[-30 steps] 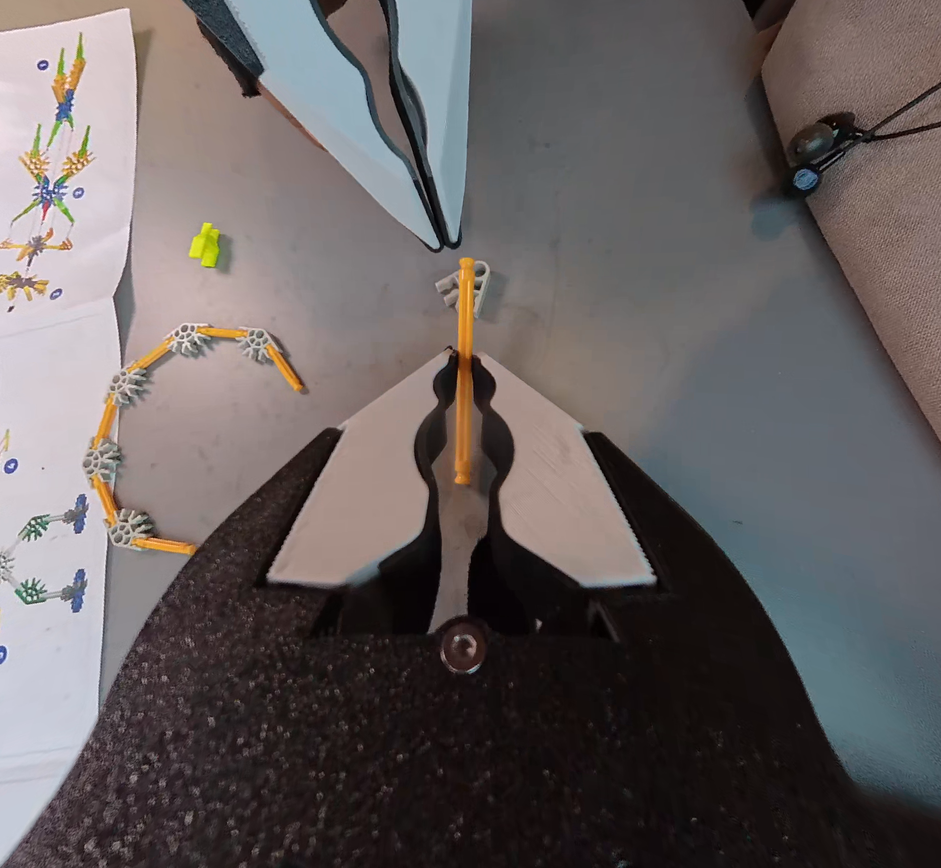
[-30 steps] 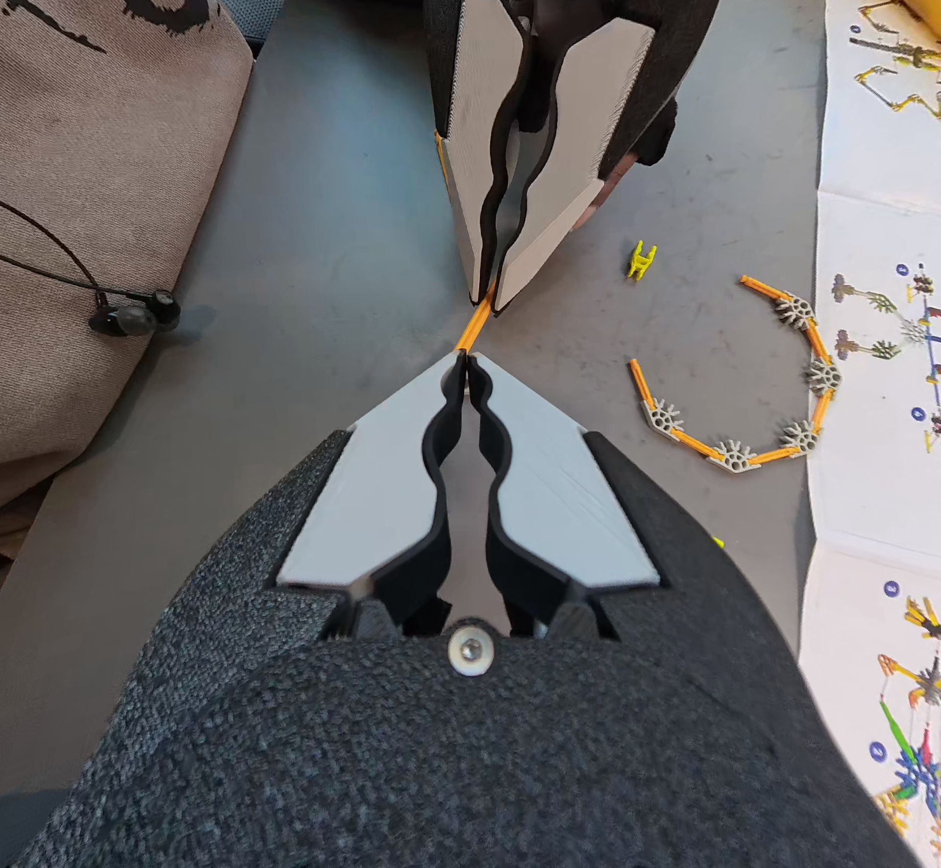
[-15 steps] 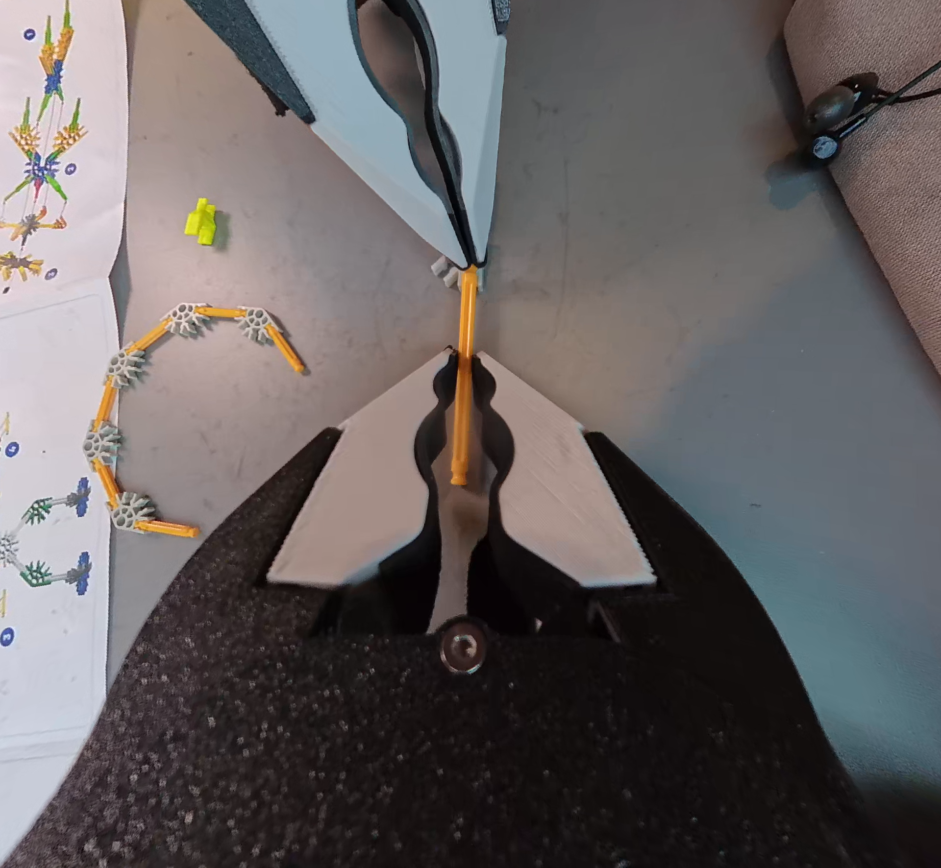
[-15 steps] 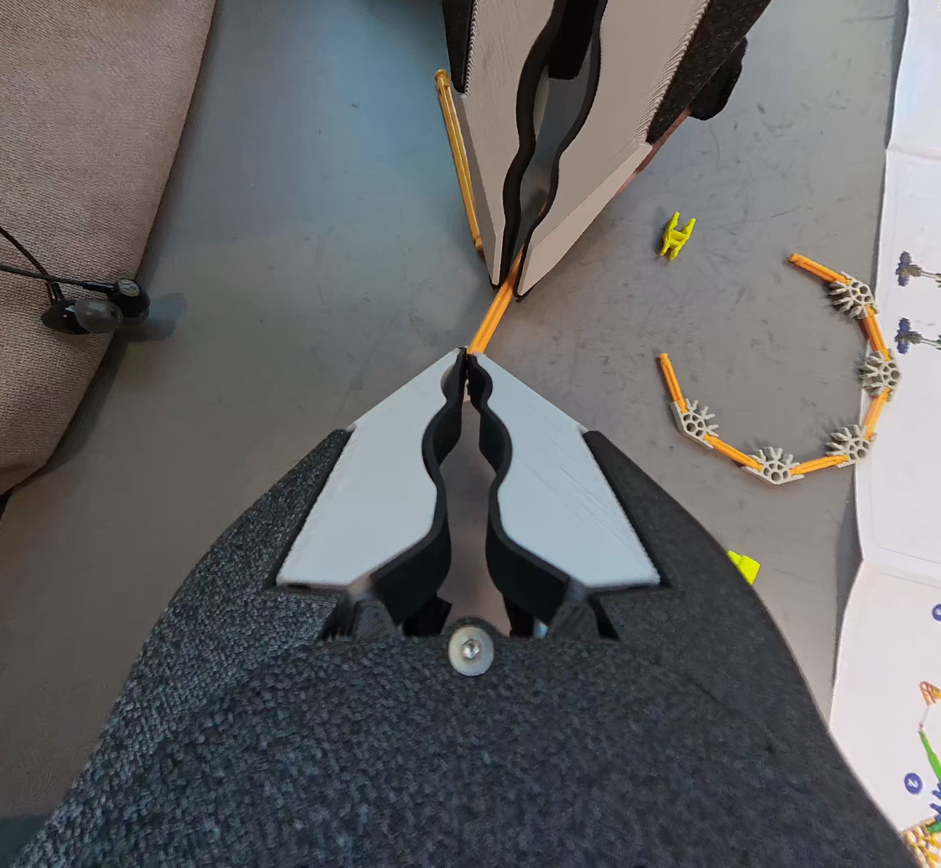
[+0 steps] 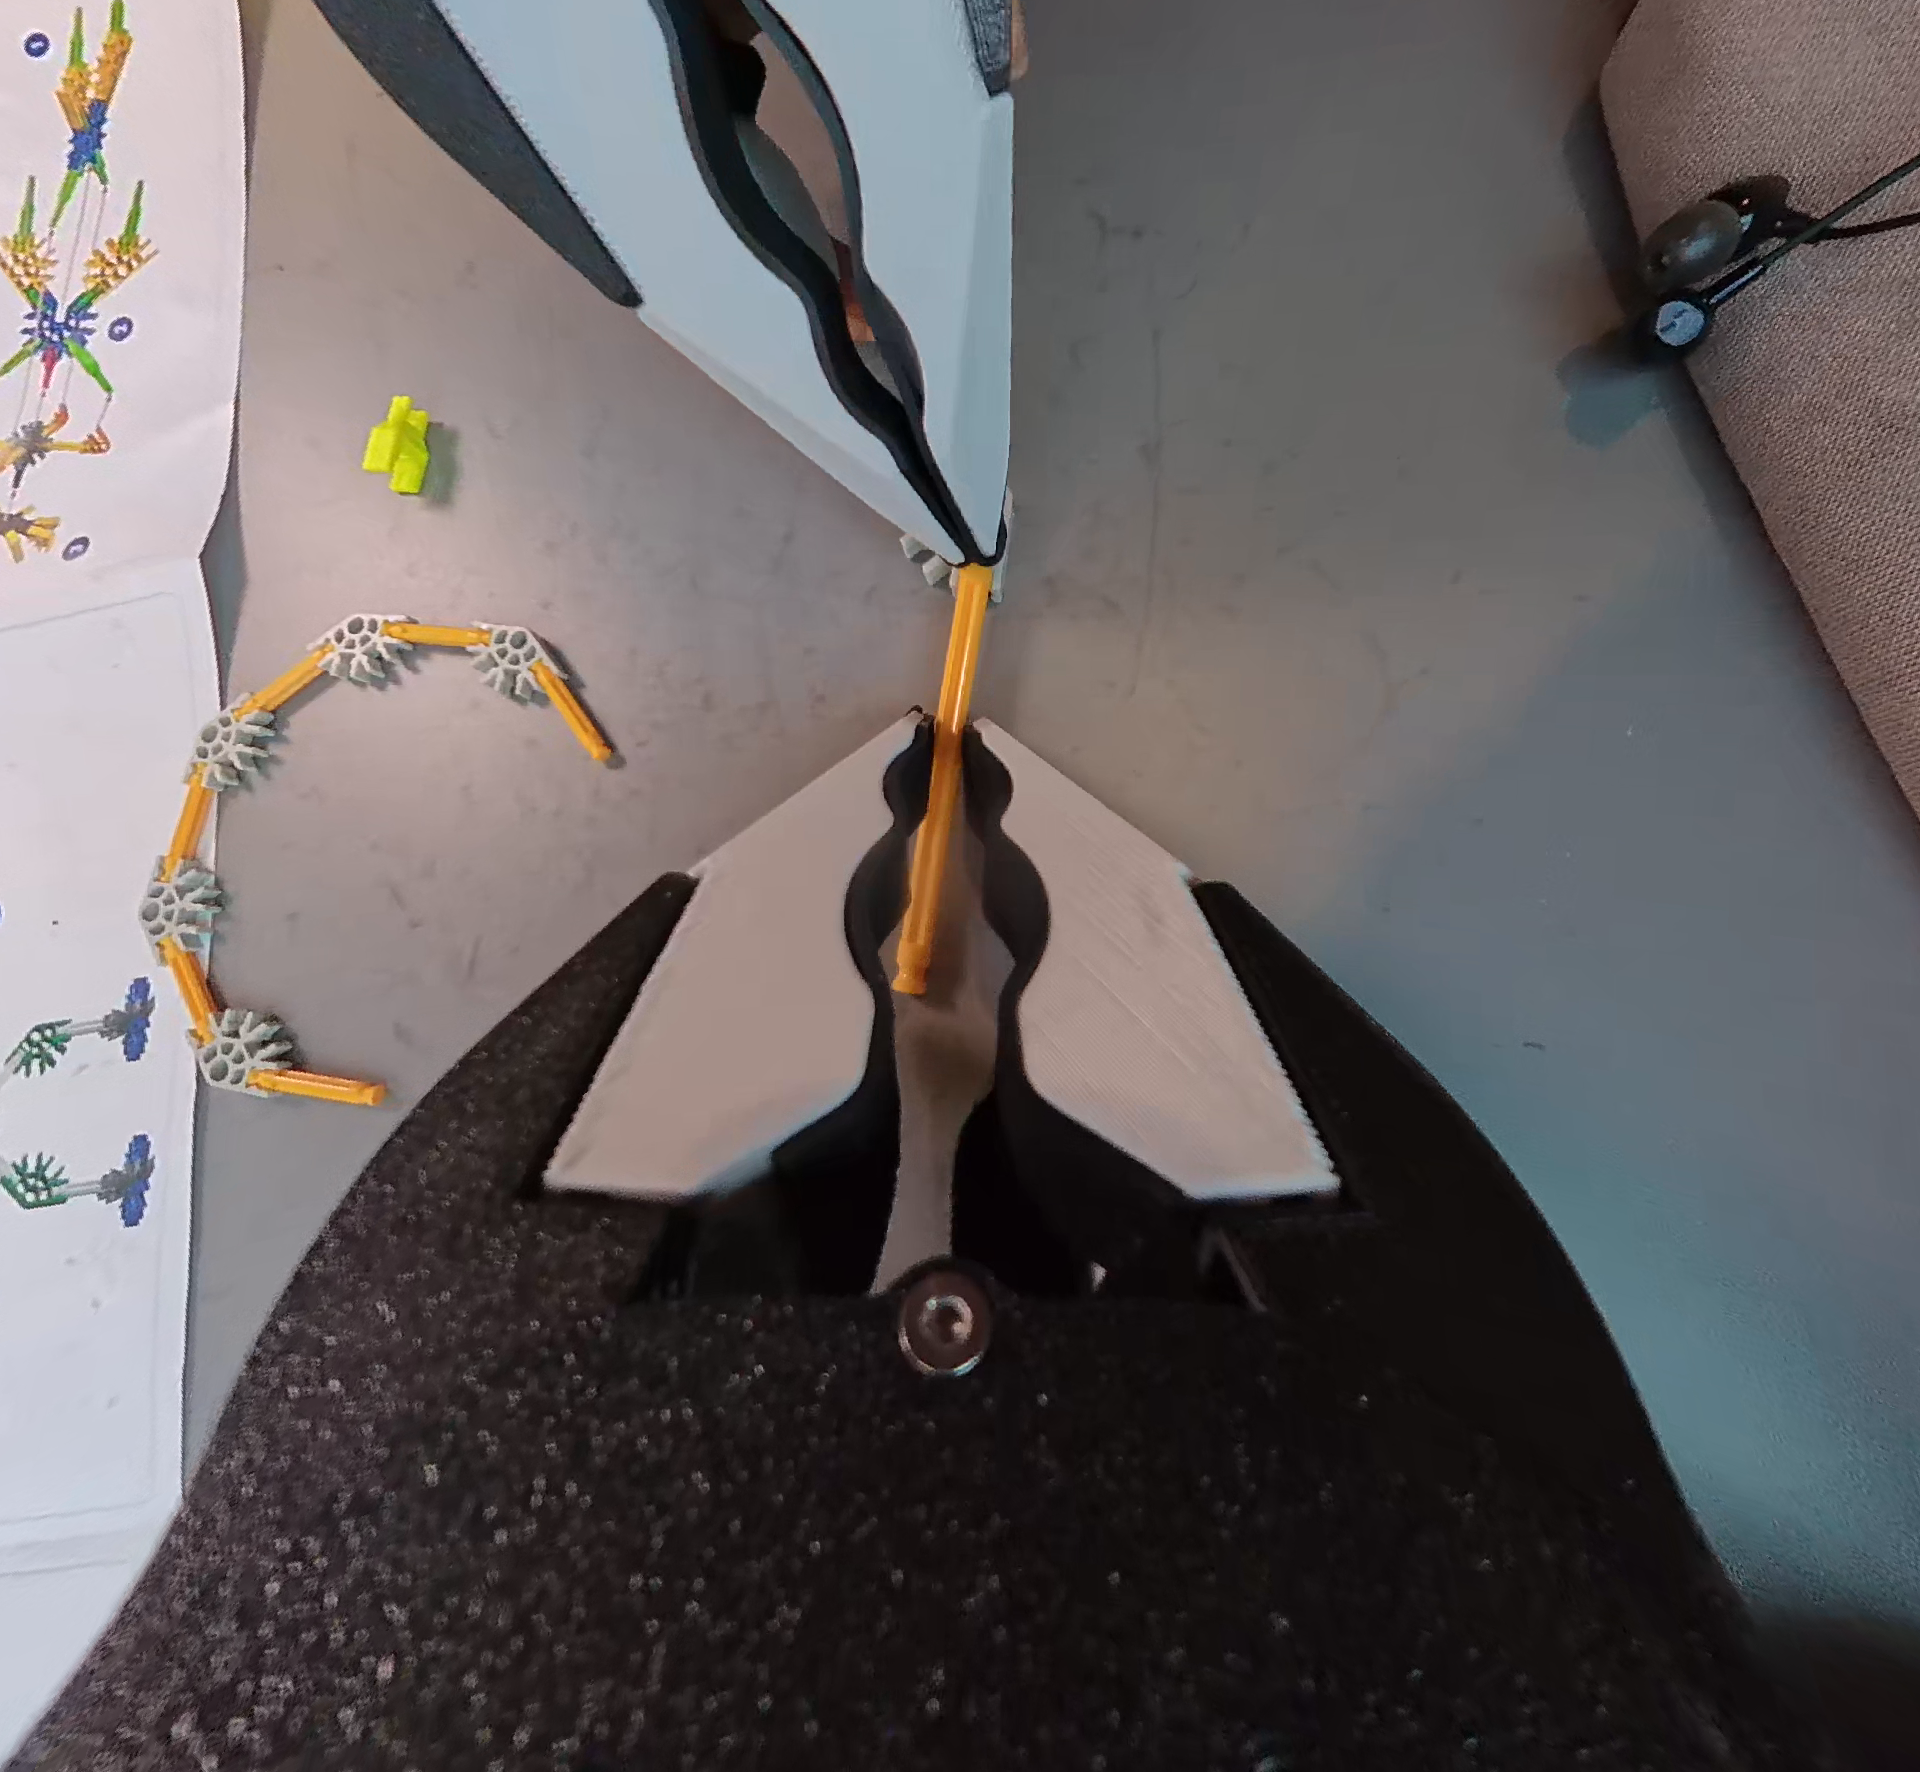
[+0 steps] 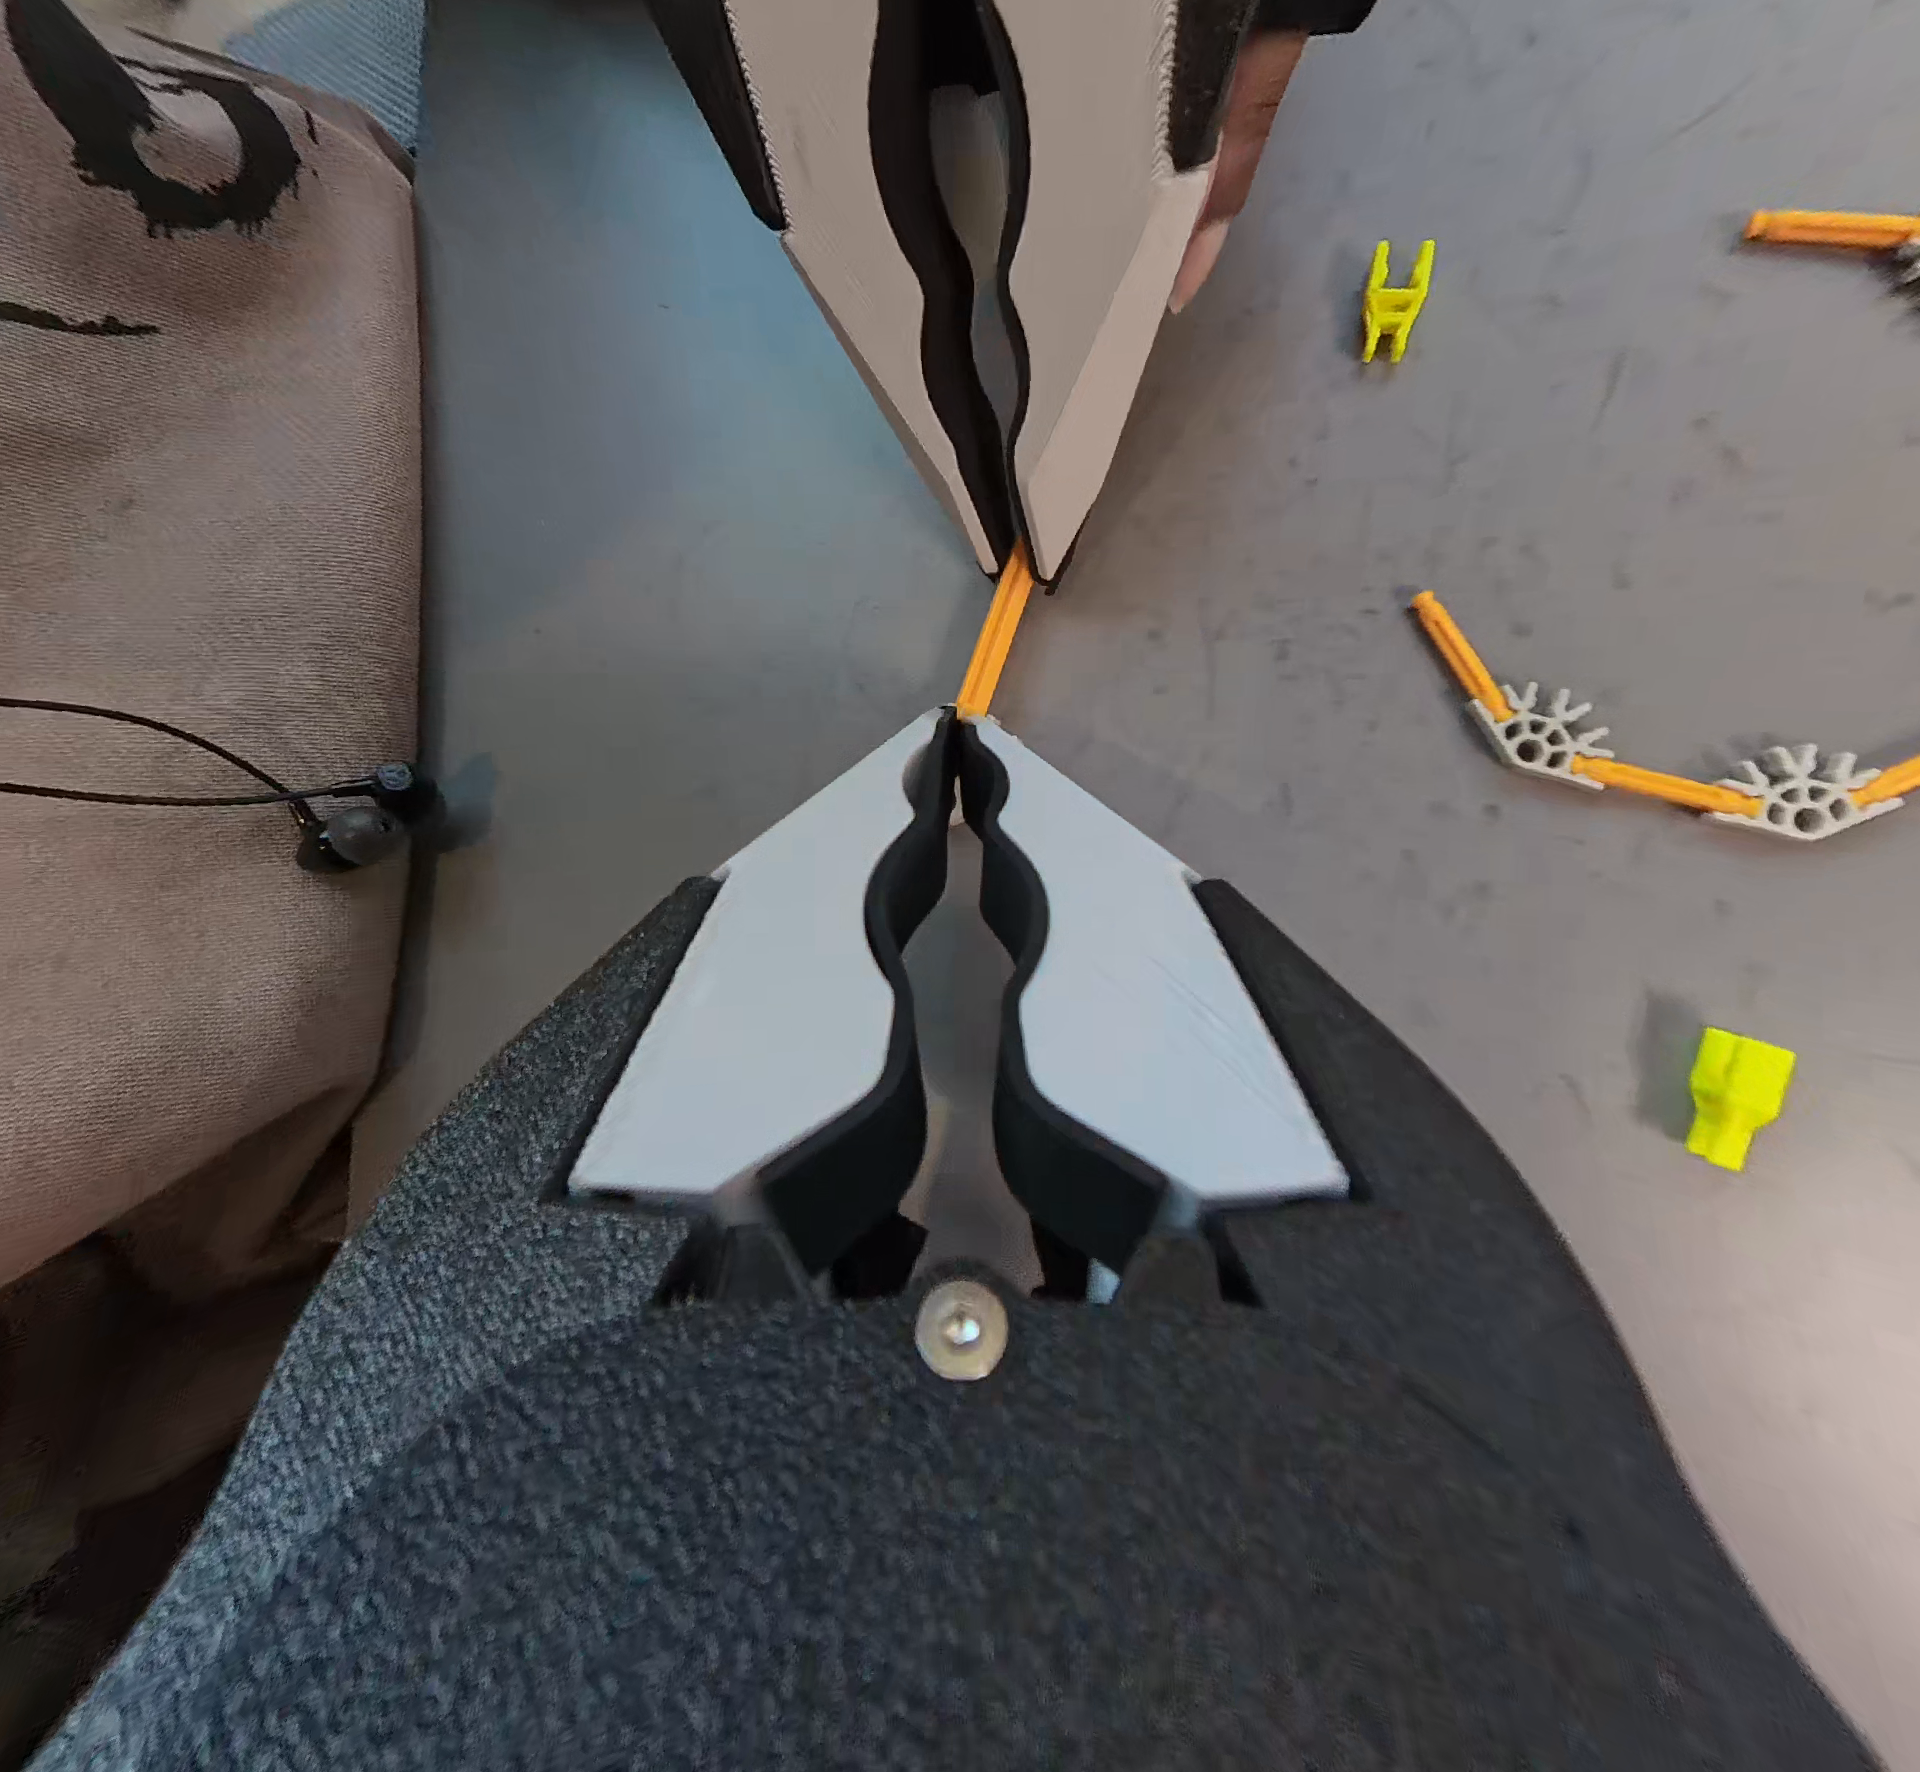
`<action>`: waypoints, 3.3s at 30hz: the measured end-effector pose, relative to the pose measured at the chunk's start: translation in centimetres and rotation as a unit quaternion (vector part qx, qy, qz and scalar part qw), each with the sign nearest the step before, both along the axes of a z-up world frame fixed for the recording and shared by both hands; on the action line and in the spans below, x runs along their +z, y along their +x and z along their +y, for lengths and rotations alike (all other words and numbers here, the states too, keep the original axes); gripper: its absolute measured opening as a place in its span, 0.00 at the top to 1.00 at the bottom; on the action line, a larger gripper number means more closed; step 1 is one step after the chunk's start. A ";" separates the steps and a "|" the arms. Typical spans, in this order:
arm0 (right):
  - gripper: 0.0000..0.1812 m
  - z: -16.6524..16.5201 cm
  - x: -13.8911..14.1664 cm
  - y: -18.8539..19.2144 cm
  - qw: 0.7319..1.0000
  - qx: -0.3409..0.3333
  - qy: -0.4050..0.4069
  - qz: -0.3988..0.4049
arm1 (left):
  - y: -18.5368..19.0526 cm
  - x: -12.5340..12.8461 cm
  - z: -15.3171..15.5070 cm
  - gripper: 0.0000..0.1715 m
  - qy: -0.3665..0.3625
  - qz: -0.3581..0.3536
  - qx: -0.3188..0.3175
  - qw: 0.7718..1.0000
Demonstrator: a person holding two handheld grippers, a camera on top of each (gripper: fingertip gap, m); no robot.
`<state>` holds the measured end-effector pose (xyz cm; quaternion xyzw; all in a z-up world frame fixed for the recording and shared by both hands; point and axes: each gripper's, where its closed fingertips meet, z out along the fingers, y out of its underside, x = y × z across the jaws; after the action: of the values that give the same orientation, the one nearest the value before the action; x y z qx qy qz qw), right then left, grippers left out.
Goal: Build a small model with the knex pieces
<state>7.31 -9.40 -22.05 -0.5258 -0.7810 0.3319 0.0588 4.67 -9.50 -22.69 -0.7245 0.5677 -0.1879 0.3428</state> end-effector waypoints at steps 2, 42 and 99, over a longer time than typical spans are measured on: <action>1.00 0.0 0.0 0.0 0.999 0.003 0.048 -0.008 | 0.0 0.0 0.0 0.97 -0.004 -0.002 0.001 1.000; 0.86 -0.9 -0.7 0.6 0.992 0.078 0.102 0.007 | -2.4 2.6 0.3 0.95 -0.023 -0.072 0.032 0.997; 0.97 3.5 5.6 -0.3 0.978 -0.054 -0.177 0.099 | -0.1 3.8 2.4 0.87 -0.001 -0.118 0.084 0.990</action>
<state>7.00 -5.91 -16.44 -0.5339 -0.6705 0.5117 0.0592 4.62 -7.13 -18.87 -0.7425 0.4606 -0.2428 0.4214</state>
